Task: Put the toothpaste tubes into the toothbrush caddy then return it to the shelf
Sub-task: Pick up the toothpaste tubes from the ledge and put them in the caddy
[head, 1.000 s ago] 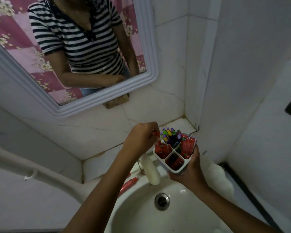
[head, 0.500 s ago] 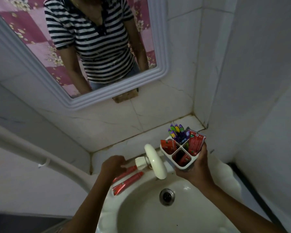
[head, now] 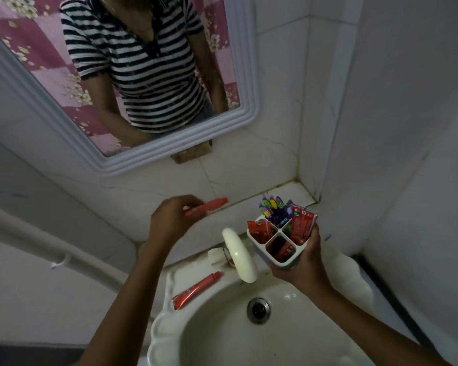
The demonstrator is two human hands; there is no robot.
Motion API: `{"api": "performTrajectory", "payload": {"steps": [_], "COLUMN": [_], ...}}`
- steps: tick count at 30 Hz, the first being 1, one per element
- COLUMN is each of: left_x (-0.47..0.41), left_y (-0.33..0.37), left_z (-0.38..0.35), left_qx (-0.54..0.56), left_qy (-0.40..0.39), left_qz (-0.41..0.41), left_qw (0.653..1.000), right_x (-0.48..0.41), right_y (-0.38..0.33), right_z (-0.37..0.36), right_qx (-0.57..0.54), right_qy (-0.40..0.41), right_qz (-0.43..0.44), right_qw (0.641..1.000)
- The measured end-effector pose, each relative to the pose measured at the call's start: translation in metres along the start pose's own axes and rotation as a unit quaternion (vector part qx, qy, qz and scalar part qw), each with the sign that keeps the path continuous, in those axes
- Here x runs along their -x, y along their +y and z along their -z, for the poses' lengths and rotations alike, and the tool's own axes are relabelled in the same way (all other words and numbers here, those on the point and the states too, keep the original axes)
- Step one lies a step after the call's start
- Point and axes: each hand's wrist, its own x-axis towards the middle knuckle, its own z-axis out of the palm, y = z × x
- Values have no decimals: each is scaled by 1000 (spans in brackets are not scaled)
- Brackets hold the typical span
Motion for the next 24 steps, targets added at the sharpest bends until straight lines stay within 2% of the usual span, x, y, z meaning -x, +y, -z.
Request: {"api": "performTrajectory", "payload": {"steps": [2,7,9,14,18,24], "left_x": [-11,-37,-46,-59,-59,-42], "left_y": [35,88,100,113,107,60], "left_z": [14,10,0,-22,-35,-27], "left_qx": [6,-85,-100,-115,-61,106], "left_qy": [-24,-188,-224,-218,-212,-207], "left_qz": [-43,-75,-80,-117,-131,-47], "left_qw": [999,976,966,962,967,971], "right_x": [1,3,3,4,3,4], "right_y": [-2,-5,-6,-9,-9,-9], "right_z": [1,2,3,3,2,3], "right_qx": [-9,7,11,17,18,4], "right_qy": [-1,-5,-9,-2,2,1], "right_qz": [-11,1,-6,6,1,-18], "right_qw": [1000,1000,1000,1000,1000,1000]}}
